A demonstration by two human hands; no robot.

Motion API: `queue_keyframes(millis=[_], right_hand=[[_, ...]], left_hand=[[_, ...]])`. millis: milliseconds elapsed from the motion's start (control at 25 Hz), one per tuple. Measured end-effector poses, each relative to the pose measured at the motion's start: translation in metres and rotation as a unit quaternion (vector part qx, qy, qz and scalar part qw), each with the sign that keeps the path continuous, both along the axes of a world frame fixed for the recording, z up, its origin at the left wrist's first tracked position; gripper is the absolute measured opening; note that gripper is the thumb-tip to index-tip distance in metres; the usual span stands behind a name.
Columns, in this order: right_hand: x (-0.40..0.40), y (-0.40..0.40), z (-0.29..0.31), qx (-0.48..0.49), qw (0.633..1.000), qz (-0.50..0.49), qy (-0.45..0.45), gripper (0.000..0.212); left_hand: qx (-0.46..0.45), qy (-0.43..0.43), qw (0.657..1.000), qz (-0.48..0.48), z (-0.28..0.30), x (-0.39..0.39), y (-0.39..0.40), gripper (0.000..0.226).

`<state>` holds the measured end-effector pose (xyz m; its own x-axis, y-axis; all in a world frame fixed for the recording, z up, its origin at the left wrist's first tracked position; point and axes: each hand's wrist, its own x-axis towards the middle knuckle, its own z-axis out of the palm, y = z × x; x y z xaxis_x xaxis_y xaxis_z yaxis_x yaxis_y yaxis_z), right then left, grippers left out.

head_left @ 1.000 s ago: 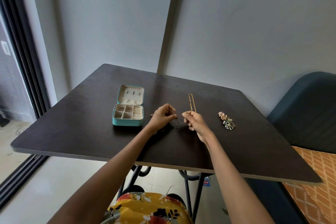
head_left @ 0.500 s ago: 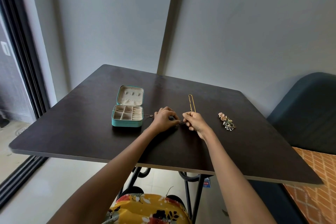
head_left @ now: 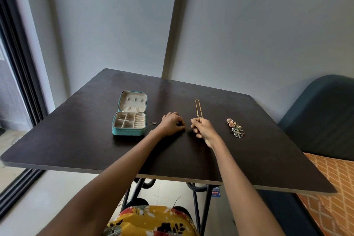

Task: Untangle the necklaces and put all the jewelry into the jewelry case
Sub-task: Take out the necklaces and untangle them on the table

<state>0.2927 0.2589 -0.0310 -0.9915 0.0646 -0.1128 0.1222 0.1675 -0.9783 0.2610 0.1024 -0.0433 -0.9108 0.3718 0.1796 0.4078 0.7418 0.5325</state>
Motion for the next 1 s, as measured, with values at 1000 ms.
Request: queue_keyframes(millis=[1000], right_hand=[[0.012, -0.006, -0.005, 0.053, 0.998, -0.034, 0.028, 0.006]], left_hand=[[0.338, -0.126, 0.932, 0.034, -0.004, -0.004, -0.003, 0.028]])
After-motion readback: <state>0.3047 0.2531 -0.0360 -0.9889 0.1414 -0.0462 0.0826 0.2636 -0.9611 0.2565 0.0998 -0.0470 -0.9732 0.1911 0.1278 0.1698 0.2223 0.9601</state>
